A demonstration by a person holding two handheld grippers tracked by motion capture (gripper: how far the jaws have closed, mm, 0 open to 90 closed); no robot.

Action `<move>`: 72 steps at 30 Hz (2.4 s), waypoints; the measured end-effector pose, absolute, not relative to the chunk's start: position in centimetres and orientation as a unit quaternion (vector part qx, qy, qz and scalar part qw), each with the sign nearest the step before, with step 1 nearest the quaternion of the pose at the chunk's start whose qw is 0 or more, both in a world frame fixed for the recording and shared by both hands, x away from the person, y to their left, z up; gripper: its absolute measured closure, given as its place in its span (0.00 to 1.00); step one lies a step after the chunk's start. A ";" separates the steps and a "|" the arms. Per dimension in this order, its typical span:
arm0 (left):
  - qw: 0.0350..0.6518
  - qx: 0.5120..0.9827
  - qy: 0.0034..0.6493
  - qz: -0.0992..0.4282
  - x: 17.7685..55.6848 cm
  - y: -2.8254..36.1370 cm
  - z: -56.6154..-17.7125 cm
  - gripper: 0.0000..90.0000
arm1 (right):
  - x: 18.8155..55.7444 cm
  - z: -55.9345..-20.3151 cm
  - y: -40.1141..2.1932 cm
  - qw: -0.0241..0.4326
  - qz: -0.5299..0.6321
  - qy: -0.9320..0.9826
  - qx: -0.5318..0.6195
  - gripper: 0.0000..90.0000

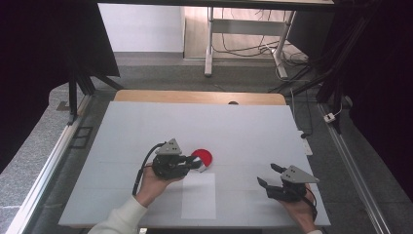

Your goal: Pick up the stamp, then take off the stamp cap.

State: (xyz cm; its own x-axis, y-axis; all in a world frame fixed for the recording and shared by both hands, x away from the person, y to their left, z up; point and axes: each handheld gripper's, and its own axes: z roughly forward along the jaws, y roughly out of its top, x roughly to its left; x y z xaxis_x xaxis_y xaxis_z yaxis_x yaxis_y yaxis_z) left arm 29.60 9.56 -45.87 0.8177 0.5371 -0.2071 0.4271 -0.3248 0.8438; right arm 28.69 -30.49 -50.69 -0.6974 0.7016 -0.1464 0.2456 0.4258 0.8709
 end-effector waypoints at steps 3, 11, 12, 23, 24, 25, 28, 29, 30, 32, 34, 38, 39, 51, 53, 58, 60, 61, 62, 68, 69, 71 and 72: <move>0.502 0.810 0.298 0.055 29.6 9.6 -45.8 0.84 | 28.7 -50.6 -30.5 0.255 0.450 0.804 0.295 0.30; 0.503 0.810 0.297 0.052 29.7 9.4 -45.8 0.84 | 28.7 -50.5 -30.2 0.246 0.459 0.799 0.302 0.30; 0.503 0.810 0.296 0.052 29.6 9.4 -45.8 0.84 | 28.7 -50.5 -30.2 0.246 0.459 0.799 0.302 0.30; 0.505 0.809 0.297 0.050 29.7 9.5 -45.8 0.84 | 28.8 -50.3 -28.3 0.236 0.466 0.798 0.302 0.31; 0.505 0.809 0.297 0.050 29.7 9.5 -45.9 0.84 | 28.8 -50.3 -28.2 0.236 0.467 0.797 0.301 0.31; 0.505 0.809 0.298 0.050 29.7 9.5 -45.9 0.84 | 28.8 -50.3 -28.1 0.234 0.469 0.796 0.302 0.31; 0.505 0.808 0.298 0.049 29.8 9.5 -45.9 0.84 | 28.8 -50.2 -27.7 0.235 0.471 0.795 0.301 0.31; 0.506 0.808 0.298 0.048 29.8 9.4 -45.9 0.84 | 28.8 -50.2 -27.7 0.235 0.471 0.795 0.301 0.31; 0.505 0.809 0.297 0.048 29.8 9.4 -45.9 0.84 | 28.8 -50.2 -27.5 0.233 0.474 0.793 0.303 0.32; 0.506 0.809 0.296 0.048 29.8 9.4 -45.9 0.84 | 28.8 -50.2 -27.4 0.233 0.475 0.793 0.301 0.32; 0.506 0.808 0.297 0.048 29.8 9.4 -45.9 0.84 | 28.8 -50.2 -27.1 0.231 0.476 0.793 0.302 0.32; 0.506 0.807 0.299 0.048 29.9 9.4 -45.9 0.84 | 28.7 -50.2 -26.2 0.230 0.482 0.790 0.301 0.32; 0.506 0.808 0.299 0.048 29.9 9.4 -45.9 0.84 | 28.7 -50.2 -26.2 0.230 0.482 0.790 0.301 0.32; 0.505 0.807 0.301 0.051 29.9 9.4 -46.0 0.84 | 28.8 -50.6 -23.8 0.227 0.476 0.801 0.285 0.33; 0.505 0.808 0.301 0.050 29.9 9.4 -46.1 0.84 | 28.8 -50.6 -23.5 0.228 0.476 0.802 0.281 0.33; 0.503 0.809 0.300 0.049 29.9 9.3 -46.1 0.84 | 28.8 -50.7 -23.0 0.227 0.475 0.804 0.278 0.33; 0.504 0.808 0.301 0.049 29.9 9.3 -46.1 0.84 | 28.8 -50.7 -22.5 0.229 0.474 0.805 0.275 0.33; 0.504 0.808 0.300 0.050 30.0 9.3 -46.1 0.84 | 28.8 -50.7 -22.5 0.229 0.474 0.805 0.275 0.33; 0.504 0.808 0.301 0.050 30.0 9.3 -46.1 0.84 | 28.7 -50.7 -22.1 0.230 0.470 0.808 0.270 0.33; 0.503 0.808 0.302 0.049 30.0 9.3 -46.3 0.84 | 28.7 -50.8 -21.2 0.235 0.465 0.811 0.264 0.33; 0.503 0.808 0.303 0.049 30.0 9.3 -46.3 0.84 | 28.7 -50.8 -21.0 0.234 0.466 0.812 0.262 0.33; 0.502 0.809 0.303 0.049 30.1 9.2 -46.5 0.84 | 28.6 -50.8 -20.7 0.235 0.466 0.813 0.259 0.33; 0.501 0.809 0.304 0.048 30.1 9.1 -46.5 0.84 | 28.6 -50.8 -20.6 0.234 0.466 0.813 0.258 0.33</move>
State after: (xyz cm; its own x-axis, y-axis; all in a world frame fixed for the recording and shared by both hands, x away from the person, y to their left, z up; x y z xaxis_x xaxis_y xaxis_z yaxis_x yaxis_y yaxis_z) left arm 30.06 9.14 -46.50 0.8105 0.5400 -0.2271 0.4435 -0.3124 0.8400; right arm 28.61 -20.57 -50.84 -0.7568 0.6385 -0.1403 0.2012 0.4316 0.8793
